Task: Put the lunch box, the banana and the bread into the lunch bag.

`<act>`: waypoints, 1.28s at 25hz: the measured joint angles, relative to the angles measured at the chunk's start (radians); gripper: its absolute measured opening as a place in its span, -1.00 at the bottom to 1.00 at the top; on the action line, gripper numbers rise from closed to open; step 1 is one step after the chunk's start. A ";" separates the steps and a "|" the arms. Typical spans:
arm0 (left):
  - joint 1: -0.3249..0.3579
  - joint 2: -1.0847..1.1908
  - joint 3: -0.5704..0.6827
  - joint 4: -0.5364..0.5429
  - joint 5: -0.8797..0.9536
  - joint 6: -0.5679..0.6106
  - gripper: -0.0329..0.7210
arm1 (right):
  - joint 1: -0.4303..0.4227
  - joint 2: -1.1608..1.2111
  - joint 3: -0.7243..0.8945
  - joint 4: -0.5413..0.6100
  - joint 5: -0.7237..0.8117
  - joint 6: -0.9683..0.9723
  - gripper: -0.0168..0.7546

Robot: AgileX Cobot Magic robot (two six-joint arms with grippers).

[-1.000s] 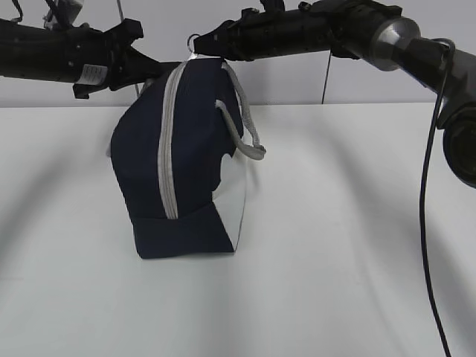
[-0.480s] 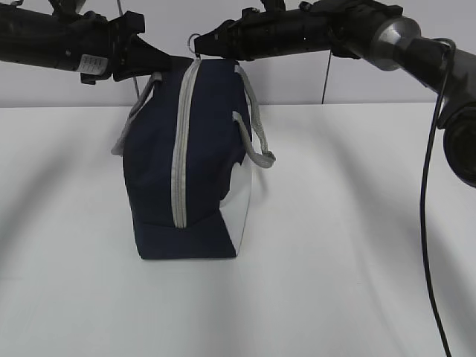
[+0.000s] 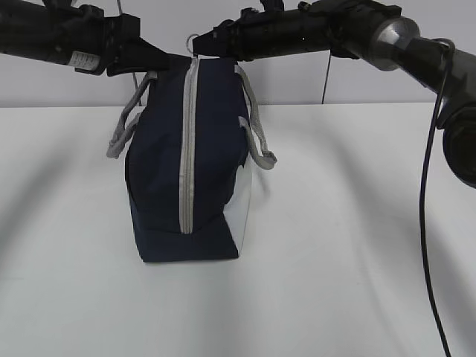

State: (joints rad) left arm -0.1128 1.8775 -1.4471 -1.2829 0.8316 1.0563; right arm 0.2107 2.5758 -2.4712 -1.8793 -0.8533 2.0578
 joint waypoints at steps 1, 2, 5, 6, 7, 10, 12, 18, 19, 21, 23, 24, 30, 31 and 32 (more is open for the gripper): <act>0.000 -0.007 0.000 0.002 0.006 0.013 -0.89 | -0.002 0.000 0.000 0.000 0.000 0.002 -1.00; 0.000 -0.011 0.000 0.003 0.013 0.024 -0.89 | -0.002 0.000 0.000 0.000 0.000 0.002 -1.00; 0.000 -0.024 0.000 0.012 0.019 0.039 -0.89 | -0.002 0.000 0.000 0.000 -0.004 0.020 -1.00; 0.000 -0.025 0.000 0.014 0.022 0.039 -0.89 | -0.002 0.000 0.000 0.002 -0.004 0.022 -1.00; 0.000 -0.025 0.000 0.017 0.023 0.040 -0.89 | -0.002 0.000 0.000 0.002 -0.006 0.026 -1.00; 0.000 -0.025 0.000 0.033 0.023 0.044 -0.89 | -0.002 0.013 0.000 0.007 -0.011 0.041 -1.00; 0.000 -0.025 0.000 0.044 0.025 0.051 -0.89 | -0.002 0.023 -0.004 0.010 -0.013 0.049 -1.00; 0.000 -0.025 0.000 0.053 0.032 0.065 -0.90 | -0.002 0.061 -0.008 0.022 -0.015 0.091 -1.00; 0.000 -0.025 0.000 0.056 0.032 0.068 -0.90 | -0.002 0.067 -0.008 0.022 -0.015 0.098 -1.00; 0.000 -0.025 0.000 0.059 0.033 0.070 -0.90 | -0.002 0.076 -0.008 0.022 -0.010 0.113 -1.00; 0.000 -0.025 0.000 0.060 0.033 0.075 -0.90 | -0.002 0.083 -0.008 0.024 -0.001 0.132 -1.00; 0.000 -0.025 0.000 0.061 0.033 0.076 -0.90 | -0.002 0.085 -0.008 0.026 0.004 0.140 -1.00; 0.000 -0.025 0.000 0.061 0.035 0.079 -0.90 | -0.002 0.093 -0.008 0.028 0.012 0.154 -1.00; 0.000 -0.025 0.000 0.061 0.035 0.079 -0.90 | -0.004 0.093 -0.008 0.028 0.012 0.155 -1.00; 0.000 -0.025 0.000 0.061 0.036 0.079 -0.90 | -0.004 0.094 -0.008 0.028 0.014 0.155 -1.00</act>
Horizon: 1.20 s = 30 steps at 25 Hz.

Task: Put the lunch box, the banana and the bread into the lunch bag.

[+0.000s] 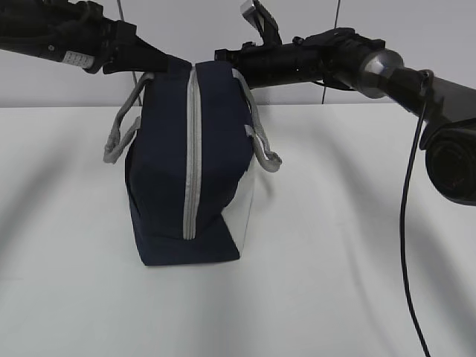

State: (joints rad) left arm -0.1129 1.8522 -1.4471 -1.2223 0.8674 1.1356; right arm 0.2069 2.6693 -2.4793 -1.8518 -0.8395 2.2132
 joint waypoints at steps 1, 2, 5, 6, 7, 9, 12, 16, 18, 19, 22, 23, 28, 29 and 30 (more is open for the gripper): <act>0.000 0.000 0.000 0.000 0.000 0.000 -0.90 | 0.000 0.002 0.000 0.000 0.000 0.000 -1.00; 0.000 0.000 0.000 0.000 0.001 0.000 -0.90 | 0.000 0.002 0.000 0.000 0.000 0.000 -1.00; 0.000 0.000 0.000 0.000 0.002 0.000 -0.90 | 0.000 0.006 0.000 0.000 0.002 0.000 -1.00; 0.000 0.000 0.000 0.000 0.002 0.000 -0.90 | 0.000 0.010 0.000 0.000 0.002 0.001 -1.00; 0.000 0.000 0.000 0.000 0.003 0.000 -0.90 | 0.000 0.010 0.000 0.000 0.002 0.001 -1.00; 0.000 0.000 0.000 0.000 0.003 0.000 -0.90 | 0.000 0.012 0.000 0.000 0.002 0.001 -1.00; 0.000 0.000 0.000 0.000 0.003 0.000 -0.90 | -0.002 0.012 0.000 0.000 0.002 0.002 -1.00; 0.000 0.000 0.000 0.000 0.004 0.000 -0.90 | -0.003 0.012 0.000 0.000 0.002 0.015 -1.00; 0.000 0.000 0.000 0.000 0.004 0.000 -0.90 | -0.003 0.012 0.000 0.000 0.002 0.026 -1.00; 0.000 0.000 0.000 -0.001 0.004 0.000 -0.90 | -0.003 0.012 0.000 0.000 0.002 0.028 -1.00; 0.000 0.000 0.000 -0.002 0.004 0.000 -0.87 | -0.004 0.012 0.000 -0.003 0.000 0.030 -0.99; 0.000 0.000 0.000 -0.002 0.004 0.000 -0.84 | -0.004 0.012 0.000 -0.003 0.000 0.030 -0.97; 0.000 -0.004 -0.001 -0.016 0.018 0.001 -0.42 | -0.008 0.012 0.000 -0.017 0.006 0.030 -0.52; 0.000 -0.005 -0.003 -0.018 0.019 0.001 -0.29 | -0.008 0.012 0.000 -0.022 0.009 0.030 -0.33; 0.000 -0.007 -0.005 -0.019 0.020 0.000 -0.17 | -0.008 0.007 0.000 -0.023 0.009 0.030 -0.13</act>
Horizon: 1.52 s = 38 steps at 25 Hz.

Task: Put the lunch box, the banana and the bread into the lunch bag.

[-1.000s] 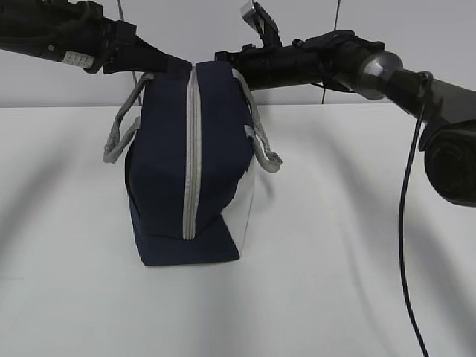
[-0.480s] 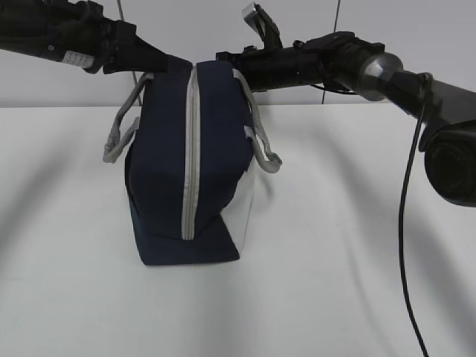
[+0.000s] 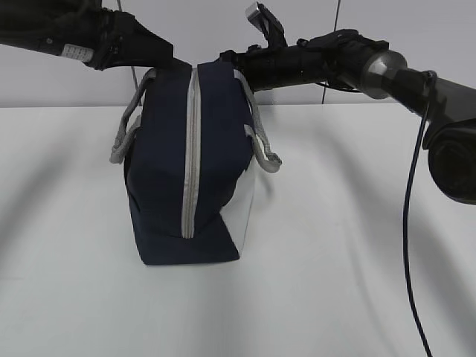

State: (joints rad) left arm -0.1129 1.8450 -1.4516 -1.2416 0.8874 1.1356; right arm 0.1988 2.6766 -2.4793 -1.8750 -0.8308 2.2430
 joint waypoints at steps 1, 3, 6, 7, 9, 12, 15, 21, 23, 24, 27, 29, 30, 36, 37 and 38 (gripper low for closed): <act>0.000 -0.004 -0.001 -0.001 0.000 -0.003 -0.07 | 0.000 -0.003 0.002 -0.002 0.003 0.000 0.06; 0.000 -0.009 -0.002 -0.004 0.000 -0.008 0.06 | 0.000 -0.015 0.002 -0.005 0.003 -0.005 0.31; 0.005 -0.010 -0.003 -0.004 0.000 -0.037 0.14 | -0.002 -0.042 0.002 -0.005 -0.001 -0.029 0.45; 0.009 -0.011 -0.003 -0.004 0.000 -0.057 0.14 | -0.002 -0.056 0.002 -0.005 -0.005 -0.036 0.46; 0.026 -0.010 -0.003 -0.004 0.017 -0.087 0.16 | -0.002 -0.089 0.015 -0.005 -0.011 -0.056 0.48; 0.054 -0.010 -0.003 0.003 0.051 -0.126 0.16 | -0.002 -0.159 0.079 -0.005 -0.012 -0.093 0.49; 0.072 -0.015 -0.003 0.052 0.063 -0.199 0.16 | -0.002 -0.233 0.180 -0.005 -0.012 -0.124 0.49; 0.075 -0.087 -0.003 0.273 0.050 -0.373 0.16 | -0.002 -0.374 0.394 -0.005 0.031 -0.193 0.49; 0.075 -0.115 -0.003 0.337 0.051 -0.429 0.16 | -0.002 -0.422 0.452 -0.005 0.051 -0.210 0.48; 0.075 -0.131 -0.003 0.366 0.053 -0.458 0.16 | -0.002 -0.447 0.482 -0.005 0.065 -0.214 0.46; 0.075 -0.169 -0.003 0.437 0.074 -0.533 0.16 | -0.002 -0.509 0.563 -0.005 0.089 -0.230 0.42; 0.075 -0.197 -0.003 0.498 0.097 -0.595 0.16 | -0.002 -0.541 0.615 -0.005 0.104 -0.236 0.42; 0.075 -0.209 -0.003 0.526 0.110 -0.621 0.16 | -0.002 -0.556 0.636 -0.005 0.111 -0.237 0.42; 0.075 -0.306 0.037 0.706 0.178 -0.759 0.12 | -0.002 -0.639 0.748 -0.003 0.105 -0.237 0.41; 0.075 -0.326 0.062 0.715 0.182 -0.764 0.11 | -0.002 -0.659 0.763 -0.003 0.105 -0.237 0.41; 0.075 -0.351 0.088 0.720 0.183 -0.767 0.11 | -0.002 -0.679 0.780 -0.003 0.105 -0.237 0.41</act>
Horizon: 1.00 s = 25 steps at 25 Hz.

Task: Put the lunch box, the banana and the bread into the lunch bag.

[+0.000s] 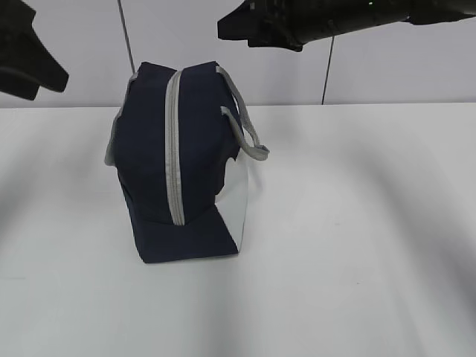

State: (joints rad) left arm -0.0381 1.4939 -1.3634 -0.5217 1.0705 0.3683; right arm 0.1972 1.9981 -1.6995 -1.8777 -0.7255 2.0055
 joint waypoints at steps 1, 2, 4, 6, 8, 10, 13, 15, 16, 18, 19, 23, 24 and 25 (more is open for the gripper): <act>0.000 -0.026 0.034 0.004 0.001 -0.004 0.10 | 0.000 -0.017 0.016 0.000 0.000 0.000 0.41; 0.000 -0.055 0.071 0.004 0.001 -0.005 0.10 | 0.000 -0.039 0.033 0.000 0.000 0.000 0.41; 0.000 -0.108 0.142 0.005 -0.005 -0.007 0.10 | 0.000 -0.084 0.076 0.000 0.023 -0.001 0.41; 0.000 -0.163 0.220 0.007 -0.018 -0.008 0.10 | 0.000 -0.138 0.129 0.002 0.072 -0.009 0.40; 0.000 -0.228 0.286 0.008 -0.027 -0.009 0.10 | 0.000 -0.183 0.193 0.004 0.149 -0.026 0.39; 0.000 -0.292 0.354 0.008 -0.053 -0.020 0.10 | 0.000 -0.221 0.253 0.008 0.228 -0.037 0.39; 0.000 -0.396 0.443 0.008 -0.089 -0.041 0.10 | 0.006 -0.261 0.349 0.012 0.331 -0.065 0.39; 0.000 -0.471 0.500 0.008 -0.102 -0.045 0.10 | 0.030 -0.283 0.413 0.018 0.410 -0.106 0.39; 0.000 -0.510 0.532 0.008 -0.107 -0.046 0.10 | 0.053 -0.295 0.444 0.020 0.449 -0.136 0.39; 0.000 -0.583 0.590 0.008 -0.109 -0.048 0.10 | 0.116 -0.316 0.493 0.027 0.566 -0.205 0.39; 0.000 -0.625 0.622 0.008 -0.109 -0.048 0.10 | 0.156 -0.324 0.514 0.030 0.622 -0.248 0.39; 0.000 -0.782 0.715 0.019 -0.103 -0.054 0.10 | 0.296 -0.336 0.553 0.042 0.769 -0.357 0.39; 0.000 -0.809 0.728 0.029 -0.100 -0.074 0.10 | 0.318 -0.336 0.557 0.044 0.795 -0.369 0.39; 0.000 -0.837 0.737 0.044 -0.097 -0.095 0.10 | 0.340 -0.339 0.563 0.047 0.823 -0.383 0.39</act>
State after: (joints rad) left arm -0.0381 0.6565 -0.6260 -0.4779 0.9737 0.2732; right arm 0.5373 1.6593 -1.1369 -1.8310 0.0975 1.6227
